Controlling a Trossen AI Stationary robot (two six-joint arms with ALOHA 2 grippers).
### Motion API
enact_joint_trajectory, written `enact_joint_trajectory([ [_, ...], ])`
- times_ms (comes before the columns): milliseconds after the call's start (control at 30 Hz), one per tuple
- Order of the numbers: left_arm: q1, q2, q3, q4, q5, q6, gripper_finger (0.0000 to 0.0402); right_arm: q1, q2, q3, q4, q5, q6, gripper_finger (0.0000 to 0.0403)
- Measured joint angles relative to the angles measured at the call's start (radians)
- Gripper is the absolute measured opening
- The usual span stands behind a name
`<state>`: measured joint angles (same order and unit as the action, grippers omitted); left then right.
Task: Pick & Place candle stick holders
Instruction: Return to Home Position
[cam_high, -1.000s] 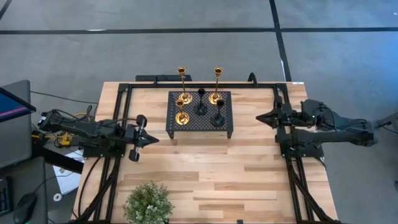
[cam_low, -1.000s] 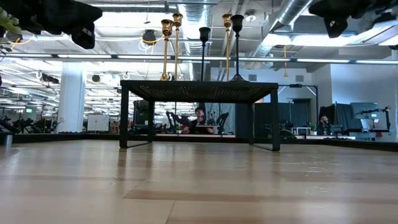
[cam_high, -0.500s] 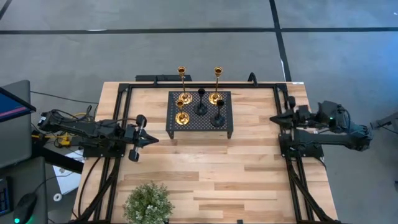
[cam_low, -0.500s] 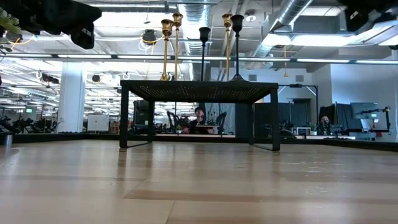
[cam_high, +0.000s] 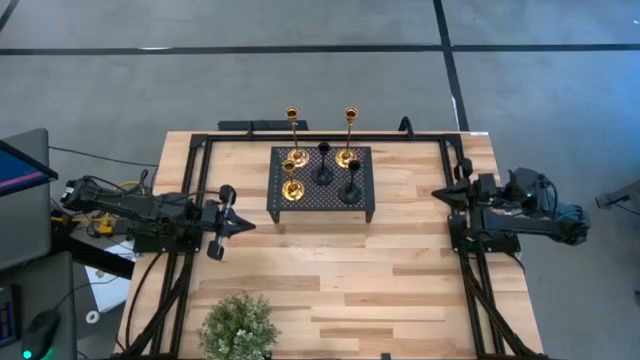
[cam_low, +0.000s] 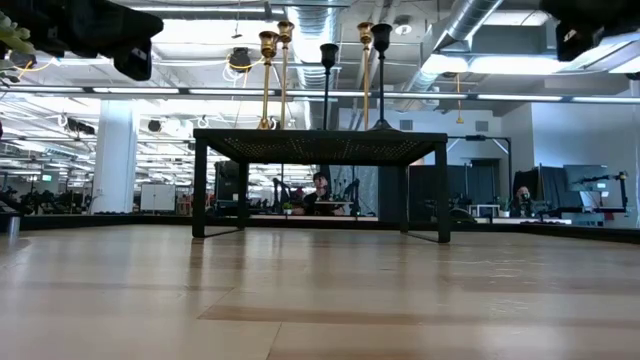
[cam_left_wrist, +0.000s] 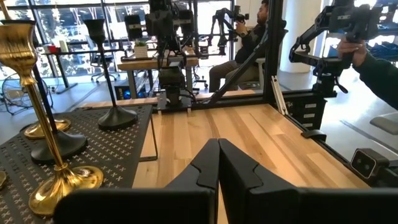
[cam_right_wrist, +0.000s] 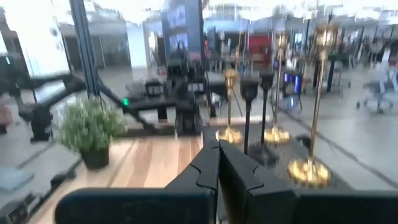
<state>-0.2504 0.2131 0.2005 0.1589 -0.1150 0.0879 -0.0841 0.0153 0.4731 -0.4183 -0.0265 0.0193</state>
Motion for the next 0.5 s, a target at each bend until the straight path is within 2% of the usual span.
enact_joint_trajectory([
  [133,0.000,0.000,0.000,-0.005,0.011,0.000,0.0004,0.000,-0.011,-0.057,0.007,0.000,-0.003,0.0000],
  [500,0.000,0.004,0.000,-0.010,0.011,-0.022,0.0004,0.000,-0.012,-0.262,0.221,0.002,-0.029,0.0000],
])
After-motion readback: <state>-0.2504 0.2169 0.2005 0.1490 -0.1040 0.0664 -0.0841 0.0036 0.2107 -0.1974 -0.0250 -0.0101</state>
